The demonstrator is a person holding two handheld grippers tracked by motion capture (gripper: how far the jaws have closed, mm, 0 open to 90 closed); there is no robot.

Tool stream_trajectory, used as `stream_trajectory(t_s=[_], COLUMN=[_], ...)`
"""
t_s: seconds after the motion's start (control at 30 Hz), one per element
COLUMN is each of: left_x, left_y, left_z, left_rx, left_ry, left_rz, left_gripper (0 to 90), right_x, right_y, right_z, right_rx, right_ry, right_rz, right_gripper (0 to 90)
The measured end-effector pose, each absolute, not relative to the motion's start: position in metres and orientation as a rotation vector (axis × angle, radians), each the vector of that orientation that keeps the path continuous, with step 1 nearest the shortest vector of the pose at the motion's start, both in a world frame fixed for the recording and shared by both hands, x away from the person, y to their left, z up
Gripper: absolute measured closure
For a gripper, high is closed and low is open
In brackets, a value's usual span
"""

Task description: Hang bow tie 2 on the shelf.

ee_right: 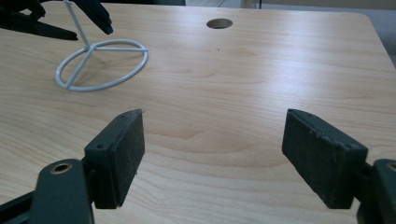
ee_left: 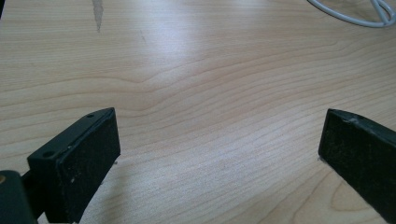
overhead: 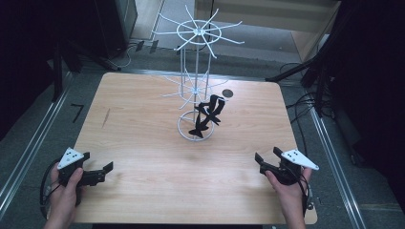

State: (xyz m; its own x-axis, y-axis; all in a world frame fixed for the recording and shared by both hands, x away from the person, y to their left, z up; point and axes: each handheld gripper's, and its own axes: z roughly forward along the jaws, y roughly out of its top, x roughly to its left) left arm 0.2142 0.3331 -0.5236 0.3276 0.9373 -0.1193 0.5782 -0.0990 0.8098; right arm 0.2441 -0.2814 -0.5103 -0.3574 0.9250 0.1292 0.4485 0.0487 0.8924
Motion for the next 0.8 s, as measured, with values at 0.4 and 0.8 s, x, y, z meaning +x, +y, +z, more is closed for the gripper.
stream_trajectory(t_s=[0.4, 0.8], left_x=[0.214, 0.214], left_y=[0.333, 0.333], left_z=[-0.524, -0.524], left_rx=[1.788, 1.791], left_ry=[1.352, 1.351], left_rz=[0.564, 0.565], left_gripper=[0.0, 0.0], right_x=[0.231, 0.219], right_y=[-0.3, -0.318], right_z=[-0.52, -0.527], right_rx=[1.43, 1.46], right_ry=[1.819, 1.814], right_rz=[1.253, 1.236], right_gripper=[21.6, 20.3])
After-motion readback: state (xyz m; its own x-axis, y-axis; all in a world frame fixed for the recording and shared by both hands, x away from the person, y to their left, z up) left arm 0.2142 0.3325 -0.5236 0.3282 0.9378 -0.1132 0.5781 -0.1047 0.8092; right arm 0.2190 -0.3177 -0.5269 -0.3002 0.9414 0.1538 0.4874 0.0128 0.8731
